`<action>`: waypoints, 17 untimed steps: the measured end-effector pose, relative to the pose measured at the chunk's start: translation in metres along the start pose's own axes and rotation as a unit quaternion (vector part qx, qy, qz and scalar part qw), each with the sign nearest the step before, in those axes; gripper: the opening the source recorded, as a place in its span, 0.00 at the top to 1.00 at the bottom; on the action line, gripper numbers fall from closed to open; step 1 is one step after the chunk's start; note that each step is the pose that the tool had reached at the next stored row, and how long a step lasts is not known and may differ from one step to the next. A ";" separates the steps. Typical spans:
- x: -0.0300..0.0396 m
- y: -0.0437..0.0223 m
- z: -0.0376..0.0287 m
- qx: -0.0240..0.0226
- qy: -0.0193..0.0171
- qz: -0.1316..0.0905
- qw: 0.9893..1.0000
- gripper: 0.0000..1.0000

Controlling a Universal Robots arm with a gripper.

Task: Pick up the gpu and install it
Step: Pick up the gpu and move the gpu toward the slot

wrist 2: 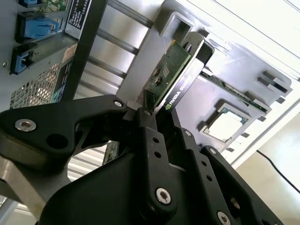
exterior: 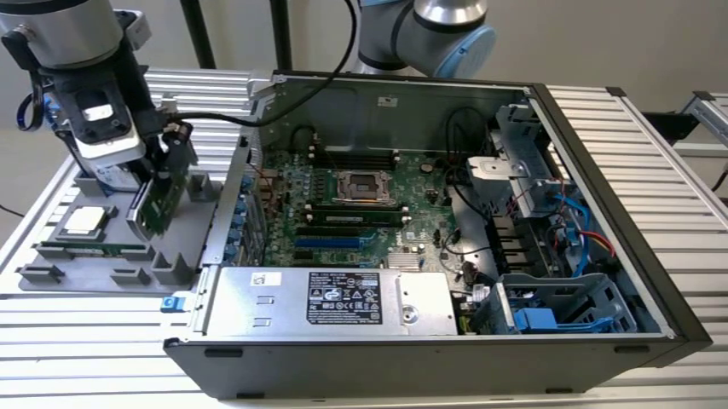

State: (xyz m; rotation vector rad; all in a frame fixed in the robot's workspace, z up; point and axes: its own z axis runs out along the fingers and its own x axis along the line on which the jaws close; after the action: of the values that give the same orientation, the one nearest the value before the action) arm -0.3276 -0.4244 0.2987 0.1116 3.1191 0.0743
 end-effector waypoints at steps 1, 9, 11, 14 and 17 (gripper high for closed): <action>0.0000 0.0001 -0.0007 0.000 0.000 0.000 1.000 1.00; -0.0001 0.0003 -0.0066 0.000 0.000 0.000 1.000 1.00; -0.0001 0.0004 -0.0078 0.000 0.000 0.000 1.000 1.00; -0.0003 0.0004 -0.0096 0.000 0.000 0.000 1.000 1.00; -0.0003 0.0005 -0.0111 0.000 0.000 0.000 1.000 1.00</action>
State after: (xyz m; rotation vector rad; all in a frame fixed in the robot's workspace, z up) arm -0.3276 -0.4245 0.3098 0.1113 3.1191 0.0744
